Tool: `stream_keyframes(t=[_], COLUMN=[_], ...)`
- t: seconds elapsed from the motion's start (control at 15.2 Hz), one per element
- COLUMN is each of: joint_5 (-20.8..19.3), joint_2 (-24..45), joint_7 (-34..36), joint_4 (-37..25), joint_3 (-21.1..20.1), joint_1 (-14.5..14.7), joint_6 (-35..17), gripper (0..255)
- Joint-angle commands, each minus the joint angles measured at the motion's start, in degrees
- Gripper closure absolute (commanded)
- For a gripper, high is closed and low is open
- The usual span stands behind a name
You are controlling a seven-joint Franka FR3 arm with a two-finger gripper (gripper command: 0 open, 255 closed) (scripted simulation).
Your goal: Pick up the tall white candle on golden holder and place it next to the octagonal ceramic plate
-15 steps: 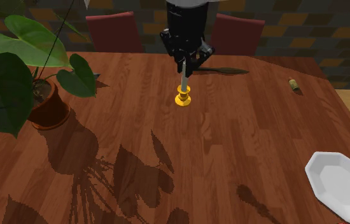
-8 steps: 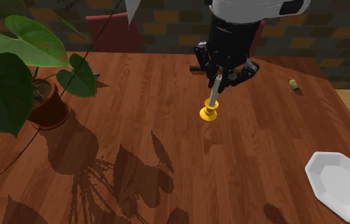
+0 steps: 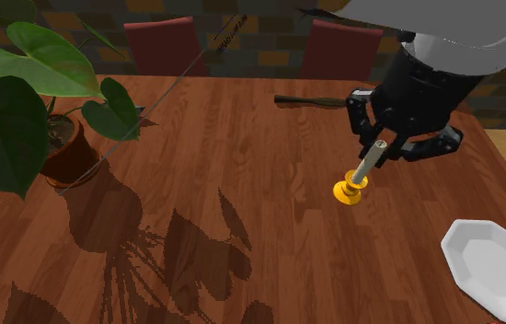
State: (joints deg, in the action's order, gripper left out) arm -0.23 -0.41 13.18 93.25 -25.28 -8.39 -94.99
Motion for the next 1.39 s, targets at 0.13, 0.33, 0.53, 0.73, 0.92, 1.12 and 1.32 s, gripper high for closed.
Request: stream_keyframes(t=[0.13, 0.33, 0.53, 0.73, 0.92, 1.12, 1.32], joint_5=[0.81, 1.06, 1.09, 0.98, 0.78, 0.89, 0.97], joint_2=[-1.51, -1.96, -1.85, -1.18, 0.01, -0.43, -0.72], joint_7=[-6.23, -10.44, -14.52, -18.46, -22.25, -22.35, -22.42], joint_4=[1.82, 2.32, 2.19, 1.43, 0.02, 2.86, 5.53], joint_3=[3.11, 5.32, 7.47, 9.52, 11.48, 11.52, 11.54], joint_1=[-2.97, -4.95, -6.87, -8.77, -10.62, -10.65, -10.66], joint_6=[-0.45, -0.51, -0.45, -0.28, 0.01, -2.41, -4.79], gripper=[255, 255, 255, 255, 255, 255, 255])
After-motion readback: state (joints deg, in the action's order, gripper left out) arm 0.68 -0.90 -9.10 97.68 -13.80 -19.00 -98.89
